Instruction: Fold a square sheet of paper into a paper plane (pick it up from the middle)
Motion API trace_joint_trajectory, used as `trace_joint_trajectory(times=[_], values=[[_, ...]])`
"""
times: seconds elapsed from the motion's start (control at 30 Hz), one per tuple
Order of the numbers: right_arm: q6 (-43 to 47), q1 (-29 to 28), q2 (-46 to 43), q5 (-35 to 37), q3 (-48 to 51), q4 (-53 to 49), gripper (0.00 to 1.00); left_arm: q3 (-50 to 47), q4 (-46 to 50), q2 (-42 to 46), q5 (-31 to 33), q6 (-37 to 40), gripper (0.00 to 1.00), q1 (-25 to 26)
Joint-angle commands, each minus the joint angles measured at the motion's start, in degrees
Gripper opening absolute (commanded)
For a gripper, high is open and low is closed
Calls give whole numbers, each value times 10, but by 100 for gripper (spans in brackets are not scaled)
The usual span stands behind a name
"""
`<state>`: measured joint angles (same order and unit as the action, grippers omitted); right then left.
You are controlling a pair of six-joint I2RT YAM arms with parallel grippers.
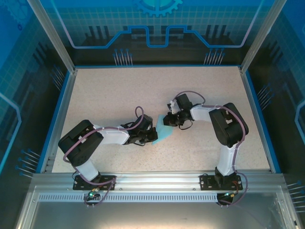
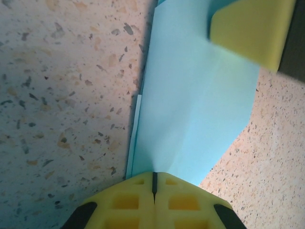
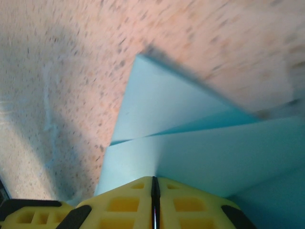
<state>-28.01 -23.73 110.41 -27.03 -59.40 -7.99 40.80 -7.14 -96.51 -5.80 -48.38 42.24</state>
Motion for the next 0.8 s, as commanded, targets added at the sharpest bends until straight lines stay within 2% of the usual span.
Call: trace_joint_trajectory(times=[0.0, 0.27, 0.43, 0.6, 0.77], values=[[1, 31, 23, 50, -23, 5, 9, -24, 119, -33, 8, 17, 0, 10], [-17, 72, 59, 74, -74, 4, 9, -17, 121, -29, 8, 19, 0, 11], [-10, 92, 38, 96, -107, -20, 9, -10, 124, -27, 8, 21, 0, 12], [4, 87, -13, 97, -119, -45, 10, -4, 123, -24, 9, 20, 0, 12], [3, 43, -74, 87, -67, -45, 11, 4, 116, -15, 10, 15, 0, 12]])
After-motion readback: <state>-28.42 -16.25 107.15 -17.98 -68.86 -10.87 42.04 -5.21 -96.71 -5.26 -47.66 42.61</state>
